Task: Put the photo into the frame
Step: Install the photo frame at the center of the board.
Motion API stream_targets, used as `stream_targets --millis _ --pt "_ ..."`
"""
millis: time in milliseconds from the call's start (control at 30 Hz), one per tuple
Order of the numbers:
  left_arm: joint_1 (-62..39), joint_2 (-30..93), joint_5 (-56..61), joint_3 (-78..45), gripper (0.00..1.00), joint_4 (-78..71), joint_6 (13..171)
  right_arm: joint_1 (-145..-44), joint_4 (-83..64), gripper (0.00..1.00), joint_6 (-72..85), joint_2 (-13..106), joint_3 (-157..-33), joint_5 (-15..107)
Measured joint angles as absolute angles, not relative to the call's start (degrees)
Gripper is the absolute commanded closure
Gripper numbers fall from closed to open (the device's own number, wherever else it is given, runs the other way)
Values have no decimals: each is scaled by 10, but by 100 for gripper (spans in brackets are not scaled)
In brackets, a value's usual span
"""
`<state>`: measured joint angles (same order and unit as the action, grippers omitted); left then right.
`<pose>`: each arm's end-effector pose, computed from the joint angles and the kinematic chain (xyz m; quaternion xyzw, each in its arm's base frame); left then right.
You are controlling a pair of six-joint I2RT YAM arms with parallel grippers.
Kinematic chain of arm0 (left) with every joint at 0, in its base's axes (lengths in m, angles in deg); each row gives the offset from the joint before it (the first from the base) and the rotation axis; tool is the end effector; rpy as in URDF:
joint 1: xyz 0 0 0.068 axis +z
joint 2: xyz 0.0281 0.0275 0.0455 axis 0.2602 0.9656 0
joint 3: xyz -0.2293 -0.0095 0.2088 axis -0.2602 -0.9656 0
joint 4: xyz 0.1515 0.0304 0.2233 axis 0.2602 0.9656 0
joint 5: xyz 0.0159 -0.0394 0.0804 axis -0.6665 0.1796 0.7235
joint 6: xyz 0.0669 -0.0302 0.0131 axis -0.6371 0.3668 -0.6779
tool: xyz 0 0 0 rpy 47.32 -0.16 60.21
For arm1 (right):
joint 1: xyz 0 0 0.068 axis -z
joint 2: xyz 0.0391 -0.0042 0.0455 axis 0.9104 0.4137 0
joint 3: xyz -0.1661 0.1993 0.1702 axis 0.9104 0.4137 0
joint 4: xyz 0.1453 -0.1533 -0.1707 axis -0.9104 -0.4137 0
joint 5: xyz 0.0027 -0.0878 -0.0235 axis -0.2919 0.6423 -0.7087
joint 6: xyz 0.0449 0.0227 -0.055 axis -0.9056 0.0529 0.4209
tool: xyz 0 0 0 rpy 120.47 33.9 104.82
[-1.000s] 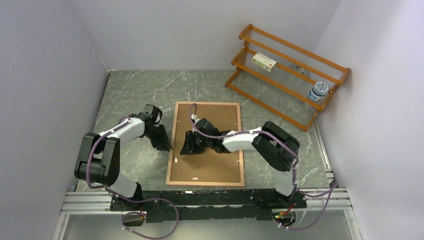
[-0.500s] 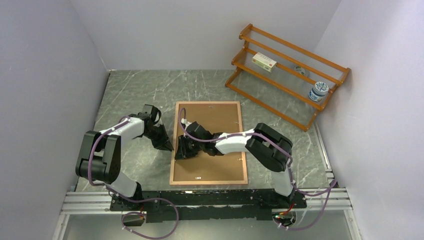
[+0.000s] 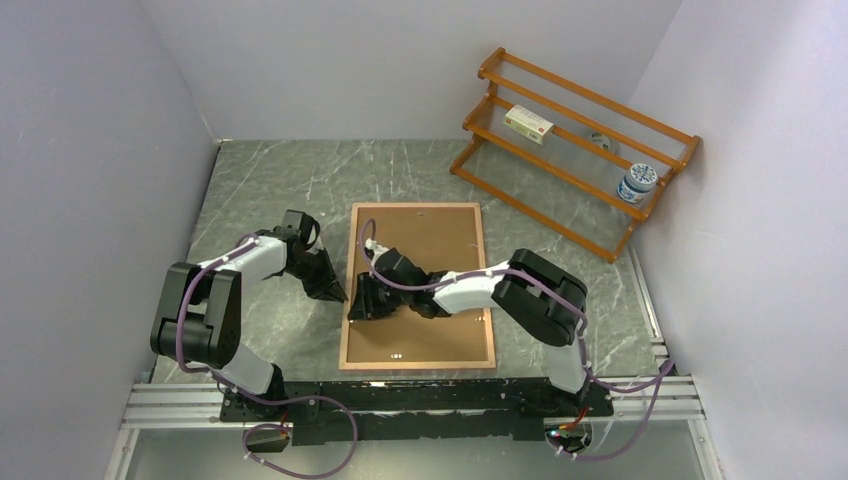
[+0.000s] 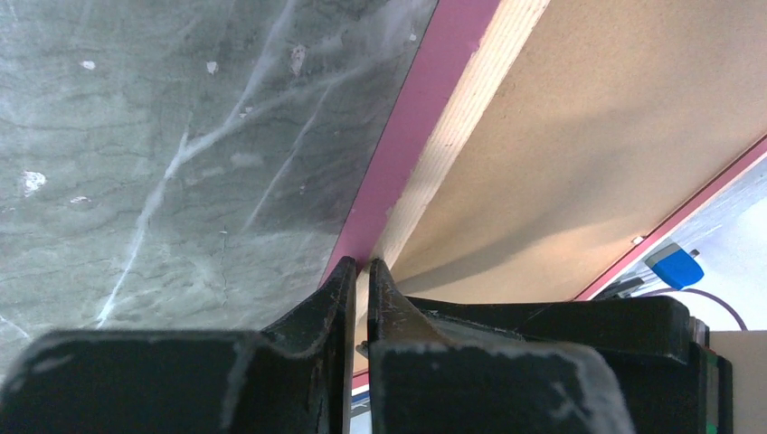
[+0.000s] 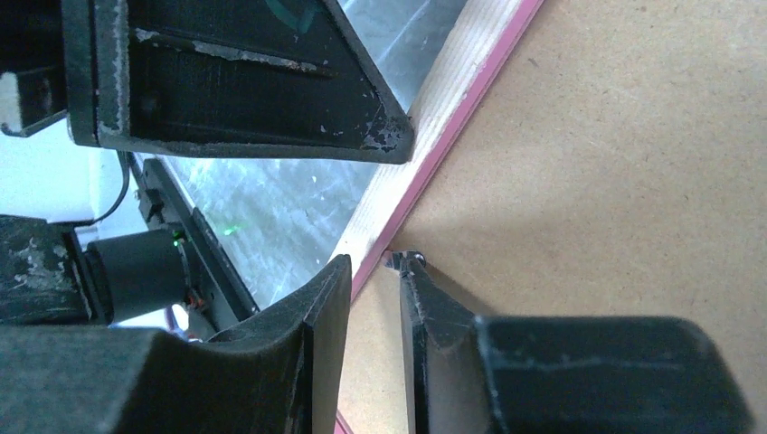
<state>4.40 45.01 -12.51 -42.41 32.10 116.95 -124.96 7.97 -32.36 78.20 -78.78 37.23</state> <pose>0.2649 -0.0753 0.1603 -0.1964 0.9521 -0.2325 0.0291 0.2114 0.3919 0.1451 -0.1676 0.8697 0.4312 0.1720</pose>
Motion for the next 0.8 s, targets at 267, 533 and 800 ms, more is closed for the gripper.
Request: stream_targets --millis 267,533,800 --pt "45 450 -127 -424 91 324 1169 -1295 109 70 -345 750 -746 508" --pt "35 450 -119 -421 90 330 1171 -1324 104 71 -357 735 -732 564" --pt "35 450 -119 -422 91 329 1173 -1330 98 71 -361 737 -735 584"
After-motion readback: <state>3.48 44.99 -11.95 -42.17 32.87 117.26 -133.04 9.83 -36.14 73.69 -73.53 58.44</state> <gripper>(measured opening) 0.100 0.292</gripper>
